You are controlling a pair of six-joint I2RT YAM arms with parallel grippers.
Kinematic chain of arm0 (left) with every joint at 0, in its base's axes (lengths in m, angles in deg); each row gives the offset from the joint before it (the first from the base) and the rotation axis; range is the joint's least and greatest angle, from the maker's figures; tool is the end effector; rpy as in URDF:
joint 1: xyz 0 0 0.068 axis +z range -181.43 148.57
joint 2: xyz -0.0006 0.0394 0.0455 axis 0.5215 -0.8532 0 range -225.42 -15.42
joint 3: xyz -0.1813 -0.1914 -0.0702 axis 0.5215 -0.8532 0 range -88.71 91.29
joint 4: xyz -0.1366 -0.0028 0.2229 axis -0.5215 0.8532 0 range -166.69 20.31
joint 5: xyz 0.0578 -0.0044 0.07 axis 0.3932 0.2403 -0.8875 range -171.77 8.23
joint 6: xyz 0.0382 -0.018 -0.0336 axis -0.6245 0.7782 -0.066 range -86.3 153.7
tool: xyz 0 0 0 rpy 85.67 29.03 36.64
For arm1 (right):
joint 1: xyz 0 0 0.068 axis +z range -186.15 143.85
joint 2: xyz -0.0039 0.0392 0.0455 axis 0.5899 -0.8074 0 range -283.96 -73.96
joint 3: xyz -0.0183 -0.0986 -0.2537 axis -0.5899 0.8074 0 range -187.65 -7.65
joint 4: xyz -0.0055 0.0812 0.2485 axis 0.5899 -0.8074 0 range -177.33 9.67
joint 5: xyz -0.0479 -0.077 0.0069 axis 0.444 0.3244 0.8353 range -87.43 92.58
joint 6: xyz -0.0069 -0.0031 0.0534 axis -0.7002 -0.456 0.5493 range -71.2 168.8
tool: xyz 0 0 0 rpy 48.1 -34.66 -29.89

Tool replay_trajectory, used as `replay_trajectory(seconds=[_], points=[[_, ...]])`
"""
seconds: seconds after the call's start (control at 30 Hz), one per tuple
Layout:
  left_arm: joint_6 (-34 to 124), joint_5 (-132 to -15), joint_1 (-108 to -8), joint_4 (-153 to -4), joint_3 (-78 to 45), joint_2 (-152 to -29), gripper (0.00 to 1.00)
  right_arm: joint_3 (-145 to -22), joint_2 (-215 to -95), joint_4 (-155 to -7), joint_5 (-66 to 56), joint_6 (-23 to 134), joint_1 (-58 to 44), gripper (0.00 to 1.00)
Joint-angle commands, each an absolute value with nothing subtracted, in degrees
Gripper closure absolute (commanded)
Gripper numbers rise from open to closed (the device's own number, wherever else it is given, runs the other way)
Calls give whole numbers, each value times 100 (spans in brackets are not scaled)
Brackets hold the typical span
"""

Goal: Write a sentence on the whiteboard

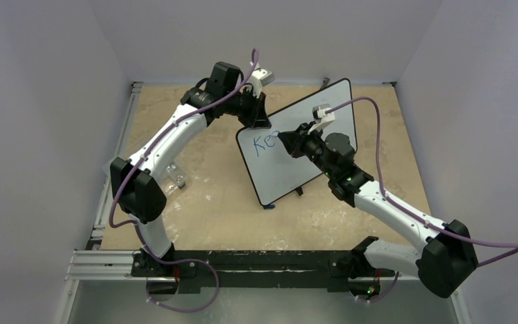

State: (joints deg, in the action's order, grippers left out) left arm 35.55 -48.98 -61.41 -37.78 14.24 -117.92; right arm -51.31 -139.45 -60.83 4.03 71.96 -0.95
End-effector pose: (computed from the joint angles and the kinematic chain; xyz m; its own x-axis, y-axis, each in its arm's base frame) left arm 0.3395 -0.2180 0.3685 -0.5639 0.2939 -0.7718 0.7696 0.5261 -0.3619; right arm 0.2210 0.1548 0.3138 -0.2490 0.3055 -0.9191 -0.4977 0.7737 0.3920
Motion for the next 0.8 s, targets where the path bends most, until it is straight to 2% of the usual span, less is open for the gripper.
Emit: replay_trajectory(seconds=[0.0,0.77], points=[[2948,-5660,-6187,-3836,1538,-11702,100,-4888,-14046,-6276,381,7180,-111,100],[2944,-5629,-6189,-3829,1535,-11641,100,-4883,-13899,-6777,885,7080,-114,100]])
